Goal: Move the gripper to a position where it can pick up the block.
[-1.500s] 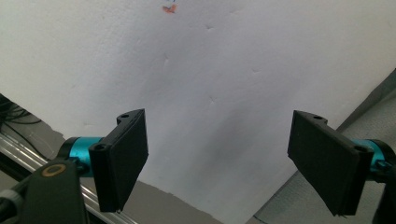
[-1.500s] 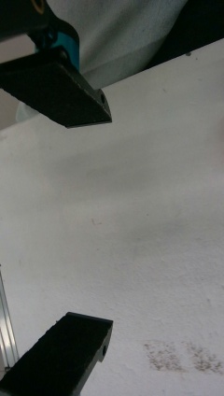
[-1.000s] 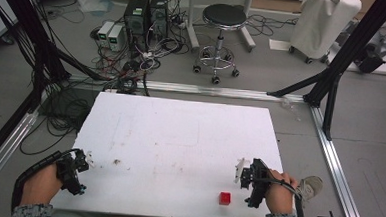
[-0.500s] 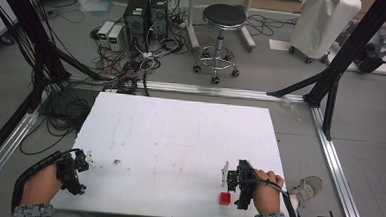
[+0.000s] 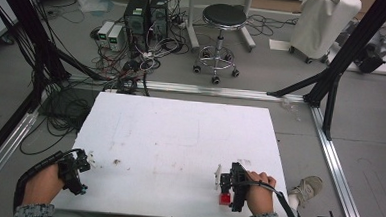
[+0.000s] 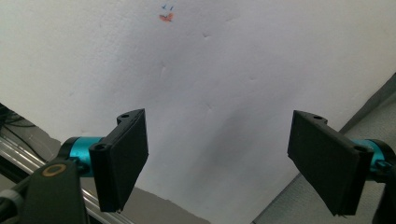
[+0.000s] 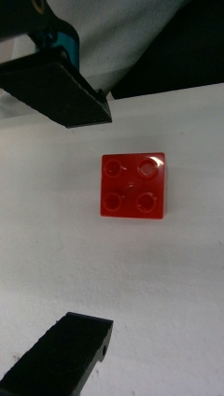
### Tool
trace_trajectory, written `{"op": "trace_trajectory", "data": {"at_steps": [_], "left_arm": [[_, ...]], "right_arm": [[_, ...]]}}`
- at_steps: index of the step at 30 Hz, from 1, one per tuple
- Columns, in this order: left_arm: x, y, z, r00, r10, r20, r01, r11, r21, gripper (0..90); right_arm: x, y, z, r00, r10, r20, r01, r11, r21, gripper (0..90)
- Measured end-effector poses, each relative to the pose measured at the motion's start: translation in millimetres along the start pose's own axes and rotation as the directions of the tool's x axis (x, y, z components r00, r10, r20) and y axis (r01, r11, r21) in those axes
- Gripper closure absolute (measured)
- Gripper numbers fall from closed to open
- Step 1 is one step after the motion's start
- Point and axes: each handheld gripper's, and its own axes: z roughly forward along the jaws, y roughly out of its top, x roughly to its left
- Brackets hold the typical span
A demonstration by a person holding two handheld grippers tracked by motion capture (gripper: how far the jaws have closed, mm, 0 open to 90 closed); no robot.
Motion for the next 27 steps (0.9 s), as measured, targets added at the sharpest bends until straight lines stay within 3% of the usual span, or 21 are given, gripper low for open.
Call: {"op": "trace_trajectory", "data": {"at_steps": [27], "left_arm": [[-0.4,-0.2,0.1,1.0000,-0.004,0.002,0.004,1.0000,-0.001,20.6]], "right_arm": [[2.9,18.7,28.1,0.9979,-0.039,-0.052,0.041,0.998,0.043,2.6]]}}
